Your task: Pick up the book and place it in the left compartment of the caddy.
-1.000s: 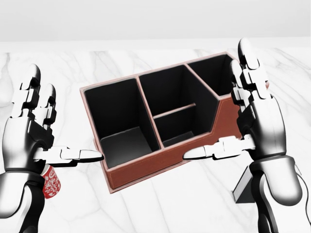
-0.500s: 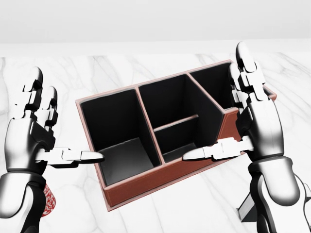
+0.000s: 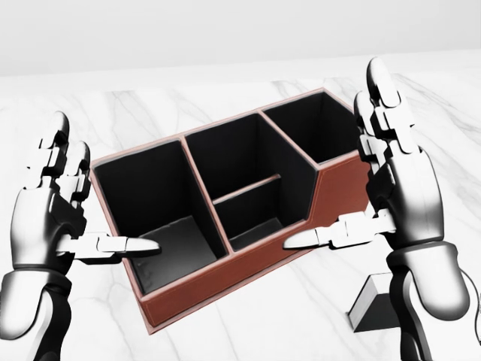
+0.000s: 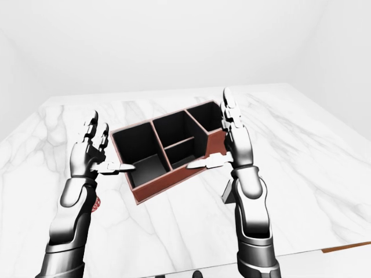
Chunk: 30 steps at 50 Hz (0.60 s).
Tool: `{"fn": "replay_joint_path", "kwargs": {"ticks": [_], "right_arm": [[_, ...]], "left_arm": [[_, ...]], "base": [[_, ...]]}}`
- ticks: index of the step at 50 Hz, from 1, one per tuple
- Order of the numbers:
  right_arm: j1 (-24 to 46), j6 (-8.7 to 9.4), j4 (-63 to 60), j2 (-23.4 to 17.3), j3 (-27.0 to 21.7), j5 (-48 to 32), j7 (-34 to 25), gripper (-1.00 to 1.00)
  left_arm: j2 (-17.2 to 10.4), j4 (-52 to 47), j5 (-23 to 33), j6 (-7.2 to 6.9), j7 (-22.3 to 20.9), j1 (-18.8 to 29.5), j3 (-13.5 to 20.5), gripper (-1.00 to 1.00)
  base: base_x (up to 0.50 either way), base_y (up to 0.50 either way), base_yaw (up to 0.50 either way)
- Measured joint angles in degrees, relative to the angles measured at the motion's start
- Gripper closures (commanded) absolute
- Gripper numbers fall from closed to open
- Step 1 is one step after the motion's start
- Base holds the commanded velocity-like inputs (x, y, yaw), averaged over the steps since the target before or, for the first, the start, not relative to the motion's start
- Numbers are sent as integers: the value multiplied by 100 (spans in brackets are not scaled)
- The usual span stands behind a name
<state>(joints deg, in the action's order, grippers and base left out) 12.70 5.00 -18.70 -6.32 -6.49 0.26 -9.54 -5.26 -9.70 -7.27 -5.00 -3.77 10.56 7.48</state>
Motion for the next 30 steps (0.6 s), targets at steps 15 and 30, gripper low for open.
{"fn": "replay_joint_path", "kwargs": {"ticks": [15, 30], "right_arm": [[-1, 0, -22, 69, 118, -295, -25, -100], [-66, 0, -156, 110, 182, -338, -133, -100]], "left_arm": [[-21, 91, -48, 0, -38, -50, 46, -100], [-53, 169, -135, 0, -43, -33, 105, -100]], "base": [[6, -1, 0], [2, 0, 0]]}}
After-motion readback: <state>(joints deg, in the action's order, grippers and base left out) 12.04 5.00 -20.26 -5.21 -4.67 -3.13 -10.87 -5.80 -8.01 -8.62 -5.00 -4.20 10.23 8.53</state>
